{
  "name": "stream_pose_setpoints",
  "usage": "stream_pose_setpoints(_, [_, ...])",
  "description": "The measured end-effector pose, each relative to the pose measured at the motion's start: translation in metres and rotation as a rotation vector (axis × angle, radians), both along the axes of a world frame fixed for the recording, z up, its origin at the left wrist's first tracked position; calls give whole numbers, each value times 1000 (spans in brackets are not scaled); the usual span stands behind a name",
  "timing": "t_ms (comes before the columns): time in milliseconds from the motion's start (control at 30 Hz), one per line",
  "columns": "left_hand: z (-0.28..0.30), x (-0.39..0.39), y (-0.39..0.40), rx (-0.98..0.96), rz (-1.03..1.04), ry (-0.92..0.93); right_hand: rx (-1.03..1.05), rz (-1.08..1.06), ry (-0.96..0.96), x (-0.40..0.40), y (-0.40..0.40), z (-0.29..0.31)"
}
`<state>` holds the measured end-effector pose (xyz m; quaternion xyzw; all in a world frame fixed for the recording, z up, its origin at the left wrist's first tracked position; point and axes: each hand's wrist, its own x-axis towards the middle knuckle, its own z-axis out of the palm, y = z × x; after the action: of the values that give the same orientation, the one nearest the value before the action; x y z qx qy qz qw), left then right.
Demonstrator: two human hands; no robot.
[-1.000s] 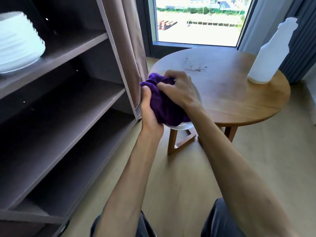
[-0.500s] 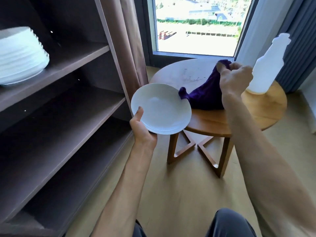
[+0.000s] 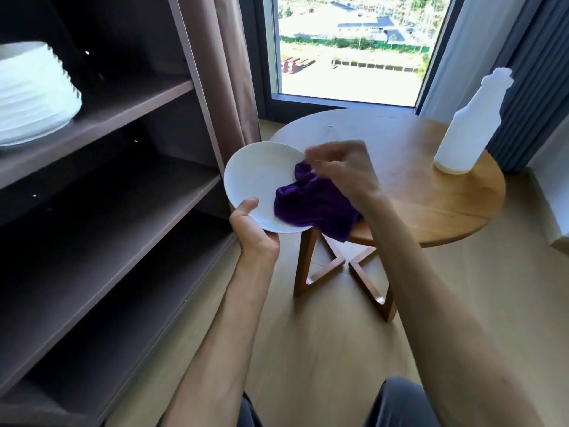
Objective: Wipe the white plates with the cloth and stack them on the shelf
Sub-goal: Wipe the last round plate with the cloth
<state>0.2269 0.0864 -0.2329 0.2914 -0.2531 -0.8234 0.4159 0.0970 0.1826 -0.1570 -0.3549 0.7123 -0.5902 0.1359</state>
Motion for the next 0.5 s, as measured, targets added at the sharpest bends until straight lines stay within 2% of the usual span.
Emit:
stream_pose_setpoints(67, [0, -1, 1, 50, 8, 20, 65, -424, 195, -8, -2, -15])
stream_pose_setpoints(100, [1, -1, 2, 56, 12, 26, 151, -540, 214, -9, 1, -24])
stream_pose_setpoints(167, [3, -3, 4, 68, 4, 50, 287, -499, 95, -6, 3, -38])
stream_pose_setpoints(267, [8, -7, 14, 71, -19, 101, 254, -344, -40, -3, 6, -47])
stream_pose_setpoints(333, [10, -10, 23, 65, -44, 105, 120, -261, -185, -3, 11, -42])
stream_pose_setpoints(433, [17, -13, 32, 17, -71, 95, -112, -167, -567, -3, 21, -32])
stream_pose_setpoints(500, [25, -11, 27, -67, -75, 74, -167, -192, -677, 1, 26, -30])
